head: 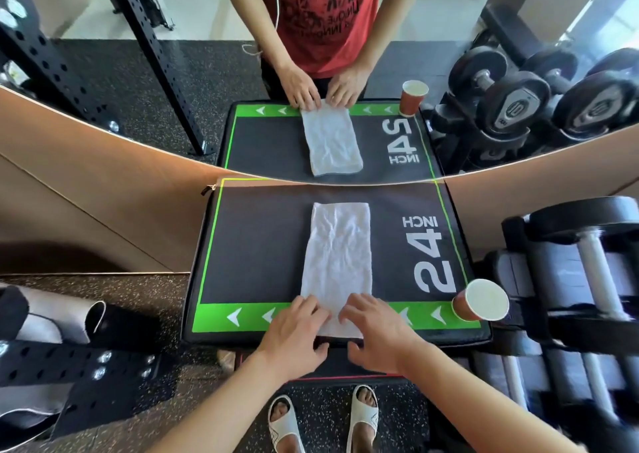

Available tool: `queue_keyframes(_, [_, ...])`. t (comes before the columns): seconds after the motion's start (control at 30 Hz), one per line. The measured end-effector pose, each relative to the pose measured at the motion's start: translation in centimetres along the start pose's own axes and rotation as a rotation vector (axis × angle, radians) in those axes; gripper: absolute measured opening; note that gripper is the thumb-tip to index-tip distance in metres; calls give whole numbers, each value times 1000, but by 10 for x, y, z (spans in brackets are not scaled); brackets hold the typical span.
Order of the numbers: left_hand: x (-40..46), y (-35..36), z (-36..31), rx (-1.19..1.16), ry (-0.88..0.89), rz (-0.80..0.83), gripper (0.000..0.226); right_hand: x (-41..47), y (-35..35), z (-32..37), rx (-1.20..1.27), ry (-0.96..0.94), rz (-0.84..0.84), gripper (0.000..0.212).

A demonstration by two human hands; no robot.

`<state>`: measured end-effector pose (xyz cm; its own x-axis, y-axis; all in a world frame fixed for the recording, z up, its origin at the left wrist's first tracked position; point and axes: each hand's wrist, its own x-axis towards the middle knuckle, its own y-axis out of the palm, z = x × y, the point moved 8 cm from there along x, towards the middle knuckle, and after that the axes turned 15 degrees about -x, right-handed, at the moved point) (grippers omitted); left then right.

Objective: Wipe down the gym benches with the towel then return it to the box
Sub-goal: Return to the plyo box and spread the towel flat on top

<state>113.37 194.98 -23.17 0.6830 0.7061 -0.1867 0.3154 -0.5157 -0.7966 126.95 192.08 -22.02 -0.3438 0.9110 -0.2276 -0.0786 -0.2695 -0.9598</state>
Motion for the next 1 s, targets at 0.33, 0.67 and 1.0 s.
queue_keyframes(0.33, [-18,11,-15,16,100,35,36,-25,20,17,-210,-71,35,45])
queue_keyframes(0.67, [-13,-13,-18,-10,182,-153,18,-17,-11,7,-117,-66,-242,18])
queue_keyframes(1.0, [80,-96,-2,-97,109,-222,29,57,-79,-71,85,260,-360,24])
